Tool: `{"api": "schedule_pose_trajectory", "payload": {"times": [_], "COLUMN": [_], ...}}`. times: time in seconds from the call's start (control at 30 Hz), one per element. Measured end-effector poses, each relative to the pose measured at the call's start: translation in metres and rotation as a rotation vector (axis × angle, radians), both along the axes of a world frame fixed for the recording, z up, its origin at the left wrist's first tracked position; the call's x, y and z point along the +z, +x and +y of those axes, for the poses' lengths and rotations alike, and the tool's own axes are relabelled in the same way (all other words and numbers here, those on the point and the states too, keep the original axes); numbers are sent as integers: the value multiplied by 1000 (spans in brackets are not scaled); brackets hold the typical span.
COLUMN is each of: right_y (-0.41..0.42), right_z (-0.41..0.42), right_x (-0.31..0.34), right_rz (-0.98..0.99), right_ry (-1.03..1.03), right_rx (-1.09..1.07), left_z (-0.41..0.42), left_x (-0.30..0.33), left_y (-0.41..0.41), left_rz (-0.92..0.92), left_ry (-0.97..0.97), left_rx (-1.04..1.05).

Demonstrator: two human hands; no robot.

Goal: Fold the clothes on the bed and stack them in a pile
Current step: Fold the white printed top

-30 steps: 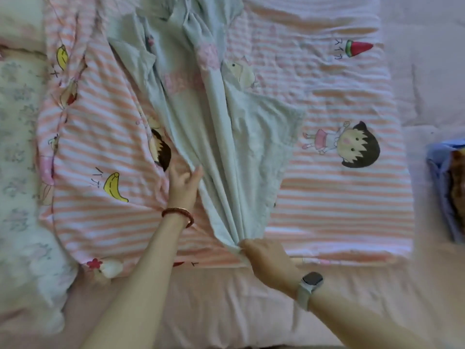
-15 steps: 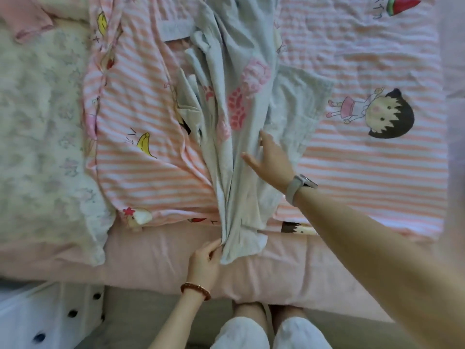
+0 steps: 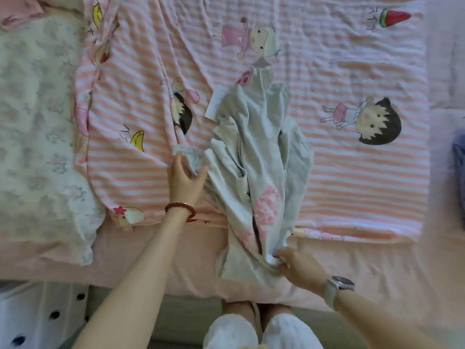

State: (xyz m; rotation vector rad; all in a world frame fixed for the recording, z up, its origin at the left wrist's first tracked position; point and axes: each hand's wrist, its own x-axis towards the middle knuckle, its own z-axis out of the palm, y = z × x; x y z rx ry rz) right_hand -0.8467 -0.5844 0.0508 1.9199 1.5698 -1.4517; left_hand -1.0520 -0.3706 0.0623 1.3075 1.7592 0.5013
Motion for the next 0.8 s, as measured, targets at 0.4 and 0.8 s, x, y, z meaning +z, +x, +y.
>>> {"api": "schedule_pose_trajectory", "payload": {"times": [0.4,0.8], "right_y": [-25,-4], "right_z": [93,194], "right_x": [27,29], "right_rz": [-4,-61], "right_ry": [696,677], "right_rx": [-437,19], "left_z": [8,17], "left_x": [5,16], "left_y": [3,29], "left_rz": [374,91], "left_ry": [68,20], "left_rx": [-428,-256]}}
